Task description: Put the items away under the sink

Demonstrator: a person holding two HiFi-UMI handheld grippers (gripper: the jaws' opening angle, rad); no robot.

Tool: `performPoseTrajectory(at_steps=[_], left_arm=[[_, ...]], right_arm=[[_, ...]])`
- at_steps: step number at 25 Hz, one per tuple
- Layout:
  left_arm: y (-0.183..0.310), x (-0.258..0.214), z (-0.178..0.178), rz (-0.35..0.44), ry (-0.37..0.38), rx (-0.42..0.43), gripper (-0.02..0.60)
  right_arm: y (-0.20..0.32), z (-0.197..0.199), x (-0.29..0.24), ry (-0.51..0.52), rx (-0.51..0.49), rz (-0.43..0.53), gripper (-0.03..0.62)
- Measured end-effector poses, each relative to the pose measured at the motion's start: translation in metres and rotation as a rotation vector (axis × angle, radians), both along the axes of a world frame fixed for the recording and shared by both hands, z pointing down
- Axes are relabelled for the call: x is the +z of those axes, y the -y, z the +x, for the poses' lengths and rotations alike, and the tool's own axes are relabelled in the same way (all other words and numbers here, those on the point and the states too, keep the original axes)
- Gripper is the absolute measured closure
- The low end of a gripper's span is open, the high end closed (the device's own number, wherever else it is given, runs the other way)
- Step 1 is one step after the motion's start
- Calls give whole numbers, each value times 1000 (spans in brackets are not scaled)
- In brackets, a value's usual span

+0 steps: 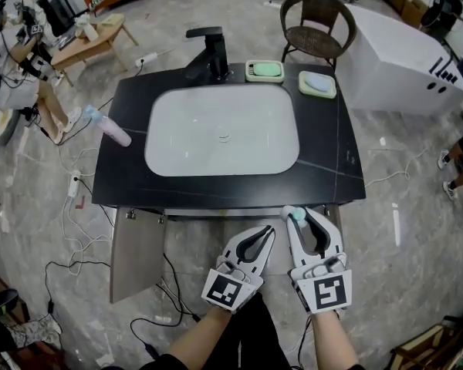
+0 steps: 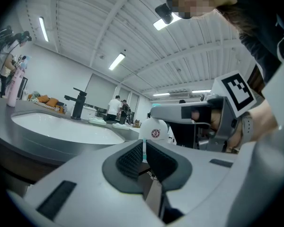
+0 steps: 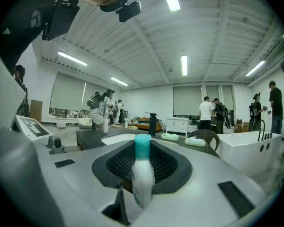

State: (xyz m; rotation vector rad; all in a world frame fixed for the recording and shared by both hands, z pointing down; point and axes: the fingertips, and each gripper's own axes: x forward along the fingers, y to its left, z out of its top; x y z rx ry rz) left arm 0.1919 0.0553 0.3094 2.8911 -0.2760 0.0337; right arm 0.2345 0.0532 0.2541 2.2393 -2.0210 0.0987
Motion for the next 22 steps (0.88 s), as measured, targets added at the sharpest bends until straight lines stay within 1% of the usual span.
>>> performPoseTrajectory(at_steps=[6, 11, 19, 22], left_arm=[[-1, 7, -25, -6, -1, -4, 571], [1, 23, -41, -23, 9, -8, 571], [2, 71, -58, -32, 46, -13, 571], [4, 94, -62, -20, 62, -13, 571]], right_arm=[[-4, -27, 14, 12, -5, -9, 494], [-5, -43, 30, 23, -2, -11, 494], [-5, -51, 73, 32, 10, -14, 494], [-5, -51, 95, 44, 20, -10, 494]])
